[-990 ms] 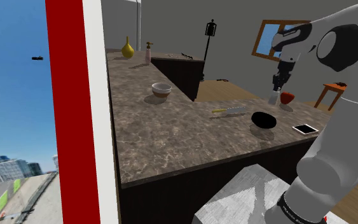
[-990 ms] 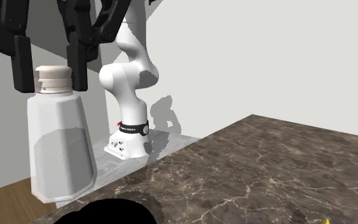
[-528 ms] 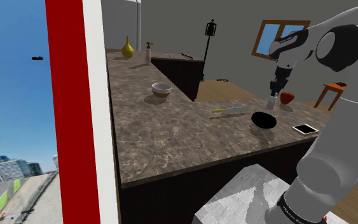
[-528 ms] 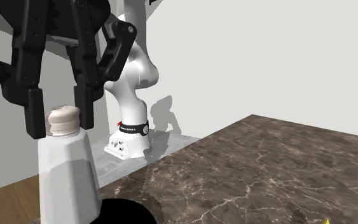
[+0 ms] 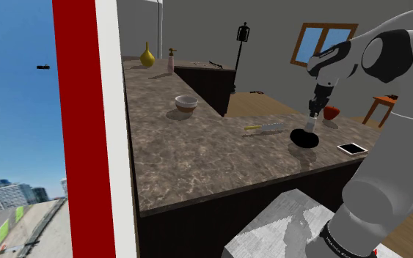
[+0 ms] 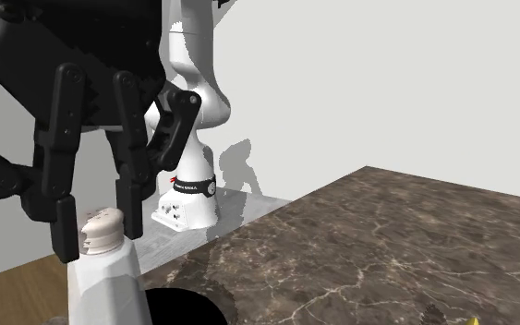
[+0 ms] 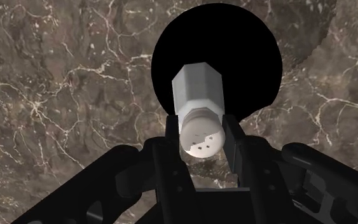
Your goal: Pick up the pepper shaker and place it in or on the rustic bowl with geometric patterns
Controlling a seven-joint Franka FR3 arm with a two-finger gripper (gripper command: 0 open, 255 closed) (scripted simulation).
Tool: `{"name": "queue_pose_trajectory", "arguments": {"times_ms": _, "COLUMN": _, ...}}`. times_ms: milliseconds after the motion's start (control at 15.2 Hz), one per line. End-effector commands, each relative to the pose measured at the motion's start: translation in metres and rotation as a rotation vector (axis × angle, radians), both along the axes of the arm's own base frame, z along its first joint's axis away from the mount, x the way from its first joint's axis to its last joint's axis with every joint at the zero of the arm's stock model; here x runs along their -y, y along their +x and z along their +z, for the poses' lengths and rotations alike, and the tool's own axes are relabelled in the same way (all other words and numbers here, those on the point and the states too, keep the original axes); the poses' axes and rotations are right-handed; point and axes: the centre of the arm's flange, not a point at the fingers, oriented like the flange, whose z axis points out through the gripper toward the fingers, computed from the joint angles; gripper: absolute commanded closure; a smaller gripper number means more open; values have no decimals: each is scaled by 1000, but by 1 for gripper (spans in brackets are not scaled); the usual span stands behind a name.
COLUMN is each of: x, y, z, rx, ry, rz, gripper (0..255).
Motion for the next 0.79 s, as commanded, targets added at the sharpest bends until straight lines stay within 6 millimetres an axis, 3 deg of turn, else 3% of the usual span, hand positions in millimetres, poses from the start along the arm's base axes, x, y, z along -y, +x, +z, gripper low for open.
{"name": "queue_pose_trajectory", "arguments": {"times_ms": 0, "x": 0, "y": 0, "z": -1, "rx": 0, "ry": 0, "rz": 0, "gripper": 255}}
{"name": "queue_pose_trajectory", "arguments": {"times_ms": 330, "x": 0, "y": 0, "z": -1, "rx": 0, "ry": 0, "rz": 0, "gripper": 255}}
{"name": "queue_pose_trajectory", "arguments": {"times_ms": 396, "x": 0, "y": 0, "z": -1, "rx": 0, "ry": 0, "rz": 0, "gripper": 0}}
{"name": "queue_pose_trajectory", "arguments": {"times_ms": 726, "x": 0, "y": 0, "z": -1, "rx": 0, "ry": 0, "rz": 0, "gripper": 0}}
